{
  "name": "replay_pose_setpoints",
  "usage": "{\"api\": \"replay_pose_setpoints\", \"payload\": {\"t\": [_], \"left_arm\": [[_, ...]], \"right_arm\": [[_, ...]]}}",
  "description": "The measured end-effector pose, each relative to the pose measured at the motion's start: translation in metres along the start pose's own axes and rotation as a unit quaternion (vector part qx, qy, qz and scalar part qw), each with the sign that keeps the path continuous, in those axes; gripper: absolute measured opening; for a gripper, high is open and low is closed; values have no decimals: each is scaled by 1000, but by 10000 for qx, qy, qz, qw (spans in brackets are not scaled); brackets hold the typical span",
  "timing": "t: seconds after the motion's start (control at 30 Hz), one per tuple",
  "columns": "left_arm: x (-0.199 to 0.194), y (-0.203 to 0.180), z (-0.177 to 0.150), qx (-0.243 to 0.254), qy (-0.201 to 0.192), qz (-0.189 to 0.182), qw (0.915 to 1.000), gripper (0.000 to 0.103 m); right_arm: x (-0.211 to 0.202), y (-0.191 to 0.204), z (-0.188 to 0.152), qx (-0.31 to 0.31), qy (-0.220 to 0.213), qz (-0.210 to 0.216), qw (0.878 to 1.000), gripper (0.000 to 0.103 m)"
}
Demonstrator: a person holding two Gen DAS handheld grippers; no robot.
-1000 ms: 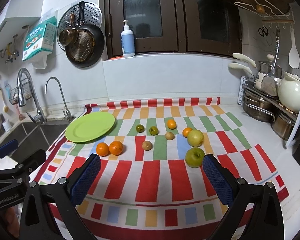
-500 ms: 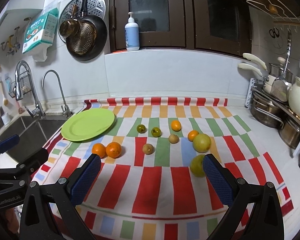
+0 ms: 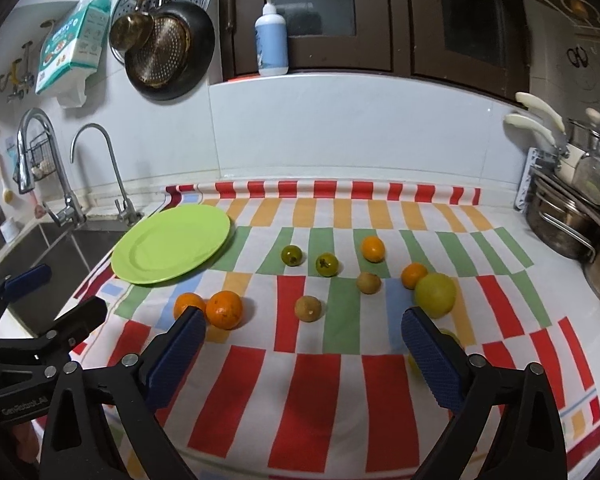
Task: Organize fruits
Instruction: 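Grasp a small brown round fruit with the right gripper while the left gripper grasps a large orange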
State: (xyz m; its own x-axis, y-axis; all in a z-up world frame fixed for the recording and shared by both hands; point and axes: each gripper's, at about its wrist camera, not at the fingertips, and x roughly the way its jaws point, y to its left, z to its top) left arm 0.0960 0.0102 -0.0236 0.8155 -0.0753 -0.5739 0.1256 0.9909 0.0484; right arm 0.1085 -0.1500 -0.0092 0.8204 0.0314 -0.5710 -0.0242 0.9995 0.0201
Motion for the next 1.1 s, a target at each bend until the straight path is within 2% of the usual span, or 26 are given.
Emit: {"api": "replay_pose_setpoints", "payload": {"t": [0.37,0.5,0.63,0.97,1.1], "left_arm": [[53,1,0,183,407,-368,9983,81],[73,-1,-2,222,654,-514,9963,73],[89,-2,-5,247,887,-629,9938,70],[111,-5,-8,338,1180,-881,9885,66],[118,-4,-7,335,1243,-969,9869,61]], "right_arm": [[56,2,8,-172,518,57,9985,87],[78,1,7,-181,762,101,9969,81],[98,-1,6,-180,972,124,9950,76],[133,-6,-1,-103,1352,234,9905,60],[141,-4,-2,-111,1429,283,9893,54]]}}
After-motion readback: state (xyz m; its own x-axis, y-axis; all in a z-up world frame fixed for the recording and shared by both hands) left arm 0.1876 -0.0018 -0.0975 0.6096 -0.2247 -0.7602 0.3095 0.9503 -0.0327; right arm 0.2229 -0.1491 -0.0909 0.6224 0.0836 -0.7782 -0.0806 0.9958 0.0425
